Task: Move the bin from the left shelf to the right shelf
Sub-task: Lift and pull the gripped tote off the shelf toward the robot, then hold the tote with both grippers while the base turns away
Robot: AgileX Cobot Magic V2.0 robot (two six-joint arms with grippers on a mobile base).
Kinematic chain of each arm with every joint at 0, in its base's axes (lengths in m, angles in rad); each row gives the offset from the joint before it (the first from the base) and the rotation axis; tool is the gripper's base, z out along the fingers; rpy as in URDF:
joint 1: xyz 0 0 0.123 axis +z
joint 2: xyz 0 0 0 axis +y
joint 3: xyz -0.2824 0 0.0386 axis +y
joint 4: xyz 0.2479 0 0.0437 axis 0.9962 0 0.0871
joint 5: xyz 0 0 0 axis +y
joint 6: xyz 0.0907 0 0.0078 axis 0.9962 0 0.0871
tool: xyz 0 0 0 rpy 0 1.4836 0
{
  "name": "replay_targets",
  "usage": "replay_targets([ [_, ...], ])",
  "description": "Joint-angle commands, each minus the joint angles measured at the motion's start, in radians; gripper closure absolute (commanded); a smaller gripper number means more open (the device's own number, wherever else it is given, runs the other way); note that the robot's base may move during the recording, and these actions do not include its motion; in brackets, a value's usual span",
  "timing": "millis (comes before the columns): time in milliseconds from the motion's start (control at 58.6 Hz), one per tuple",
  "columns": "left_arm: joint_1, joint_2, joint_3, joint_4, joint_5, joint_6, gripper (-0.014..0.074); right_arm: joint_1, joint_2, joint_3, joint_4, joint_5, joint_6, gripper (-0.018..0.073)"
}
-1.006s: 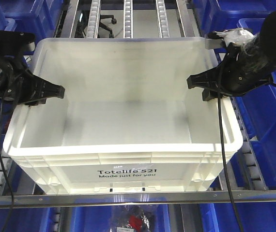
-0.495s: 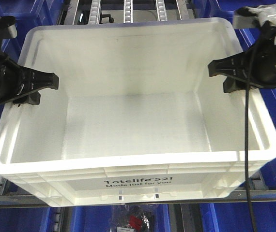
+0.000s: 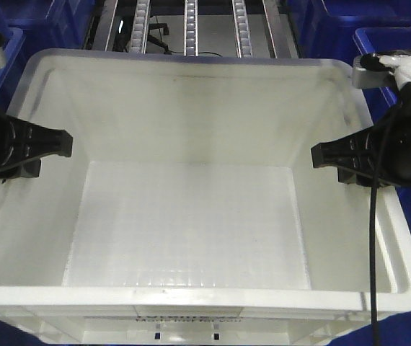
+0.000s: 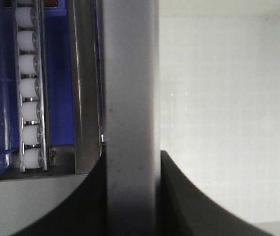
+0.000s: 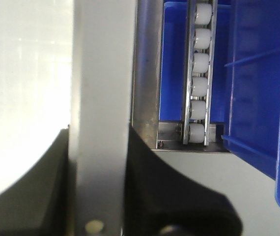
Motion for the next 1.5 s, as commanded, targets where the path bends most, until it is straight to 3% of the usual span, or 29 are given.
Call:
replay_targets([
  [0, -0.021, -0.074, 0.012, 0.049, -0.092, -0.028, 0.0603, 0.003, -0.061, -0.036, -0.074, -0.091, 0.014, 0.0562],
  [1484, -0.026, -0.135, 0.034, 0.05, -0.086, -0.027, 0.0603, 0.002, -0.078, -0.036, -0.076, -0.072, 0.014, 0.0562],
])
